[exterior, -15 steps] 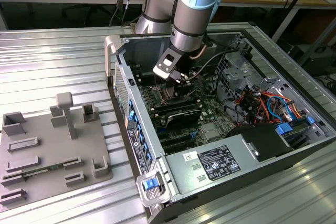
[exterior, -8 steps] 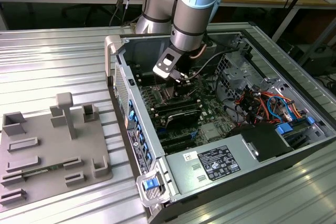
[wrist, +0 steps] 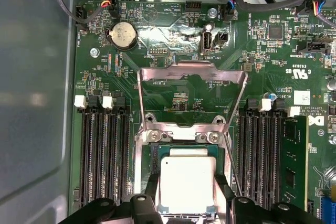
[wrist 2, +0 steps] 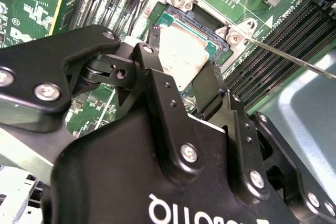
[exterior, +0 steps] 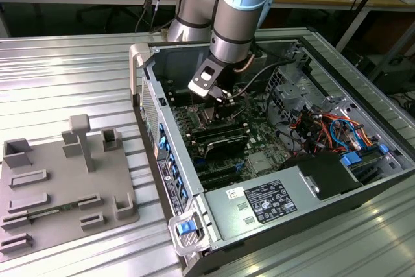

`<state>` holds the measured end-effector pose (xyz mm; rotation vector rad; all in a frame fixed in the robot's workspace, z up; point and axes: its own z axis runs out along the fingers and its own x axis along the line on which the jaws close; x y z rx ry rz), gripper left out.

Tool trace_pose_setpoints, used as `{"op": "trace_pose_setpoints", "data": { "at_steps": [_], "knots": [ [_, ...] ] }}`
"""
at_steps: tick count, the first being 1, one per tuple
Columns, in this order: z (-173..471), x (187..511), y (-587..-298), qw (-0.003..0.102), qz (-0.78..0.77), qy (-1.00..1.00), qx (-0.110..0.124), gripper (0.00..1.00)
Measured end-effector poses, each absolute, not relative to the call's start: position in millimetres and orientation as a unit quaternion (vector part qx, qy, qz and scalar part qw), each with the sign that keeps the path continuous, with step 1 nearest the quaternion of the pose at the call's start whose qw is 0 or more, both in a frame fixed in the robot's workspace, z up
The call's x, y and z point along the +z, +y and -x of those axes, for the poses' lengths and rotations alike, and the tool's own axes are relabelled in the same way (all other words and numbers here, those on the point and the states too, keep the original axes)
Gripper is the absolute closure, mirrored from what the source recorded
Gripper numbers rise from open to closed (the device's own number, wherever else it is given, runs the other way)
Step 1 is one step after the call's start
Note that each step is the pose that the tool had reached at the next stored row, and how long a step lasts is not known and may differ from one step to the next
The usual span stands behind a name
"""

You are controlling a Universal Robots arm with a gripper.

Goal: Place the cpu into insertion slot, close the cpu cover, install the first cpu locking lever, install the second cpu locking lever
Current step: 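Place the cpu into insertion slot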

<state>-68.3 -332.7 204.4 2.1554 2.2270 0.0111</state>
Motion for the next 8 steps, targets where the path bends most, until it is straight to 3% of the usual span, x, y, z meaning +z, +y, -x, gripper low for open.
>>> {"op": "trace_pose_setpoints", "data": {
  "at_steps": [8],
  "knots": [
    [67.4,202.4,-330.5,0.017,-0.701,0.713,0.008,0.47]
  ]
}}
